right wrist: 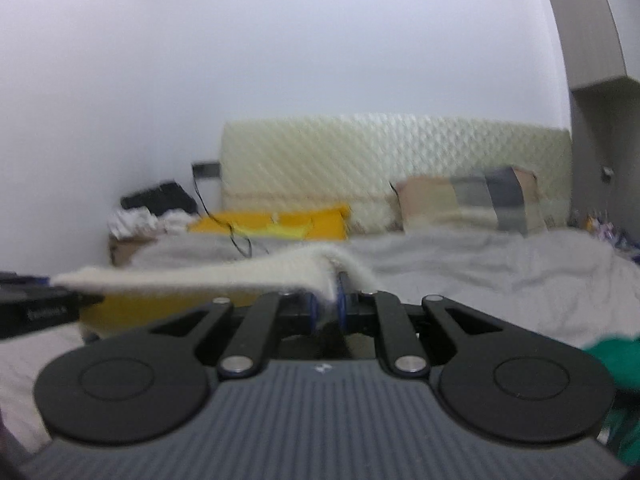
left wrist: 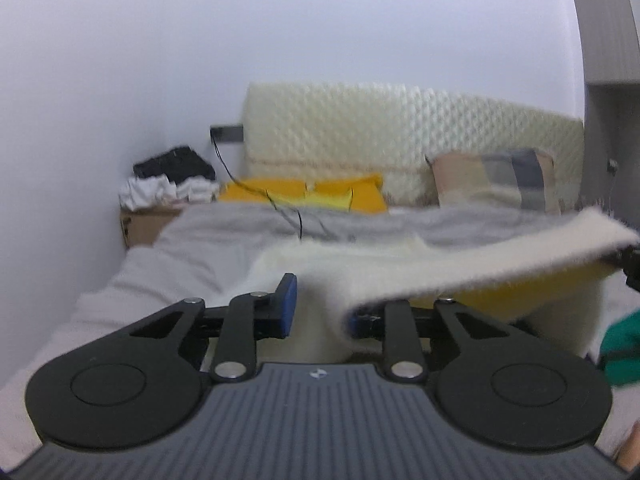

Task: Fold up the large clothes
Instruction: 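Lift the sweater high with both grippers and shake it out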

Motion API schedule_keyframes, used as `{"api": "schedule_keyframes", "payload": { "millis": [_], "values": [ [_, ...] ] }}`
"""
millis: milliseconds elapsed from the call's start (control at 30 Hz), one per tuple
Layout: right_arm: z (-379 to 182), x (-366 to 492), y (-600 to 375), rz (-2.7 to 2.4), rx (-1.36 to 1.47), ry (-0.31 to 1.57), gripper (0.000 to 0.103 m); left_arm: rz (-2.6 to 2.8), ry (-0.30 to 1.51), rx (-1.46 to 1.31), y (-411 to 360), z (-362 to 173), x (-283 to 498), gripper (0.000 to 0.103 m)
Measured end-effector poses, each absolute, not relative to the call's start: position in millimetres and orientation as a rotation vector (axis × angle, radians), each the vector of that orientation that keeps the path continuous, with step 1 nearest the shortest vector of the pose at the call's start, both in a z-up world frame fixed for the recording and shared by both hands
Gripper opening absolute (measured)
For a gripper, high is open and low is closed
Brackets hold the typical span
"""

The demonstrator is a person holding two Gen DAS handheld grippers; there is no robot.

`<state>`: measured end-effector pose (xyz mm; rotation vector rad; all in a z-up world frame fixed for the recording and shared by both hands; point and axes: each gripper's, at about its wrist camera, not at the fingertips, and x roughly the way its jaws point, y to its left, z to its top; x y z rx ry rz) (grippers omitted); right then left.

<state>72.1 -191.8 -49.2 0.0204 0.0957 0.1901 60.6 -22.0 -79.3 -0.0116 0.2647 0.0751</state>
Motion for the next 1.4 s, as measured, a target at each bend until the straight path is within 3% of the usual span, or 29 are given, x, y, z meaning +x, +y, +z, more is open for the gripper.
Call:
{"api": "schedule_keyframes", "payload": {
  "millis": [567, 867, 1100, 1233, 1400],
  "values": [
    [189.6, 32.7, -195.5, 0.286, 0.053, -0.149, 0.011, 0.045, -0.019, -0.045, -7.9, 204.6, 29.0, 0.022],
    [285.2, 65.8, -211.1, 0.284, 0.042, -0.201, 0.011, -0.018, -0.059, -0.049, -18.1, 312.3, 63.1, 0.022],
    [294.1, 156.5, -214.8, 0.215, -0.002, -0.135, 0.011, -0.045, 0.003, -0.015, -38.7, 321.8, 166.8, 0.022],
    [255.1, 243.1, -213.1, 0.169, -0.038, -0.05, 0.011, -0.054, 0.073, 0.001, -51.2, 276.4, 253.7, 0.023],
    [169.9, 368.1, -215.0, 0.137, -0.04, 0.048, 0.011, -0.041, 0.174, 0.019, -63.7, 174.1, 377.6, 0.024]
  ]
}}
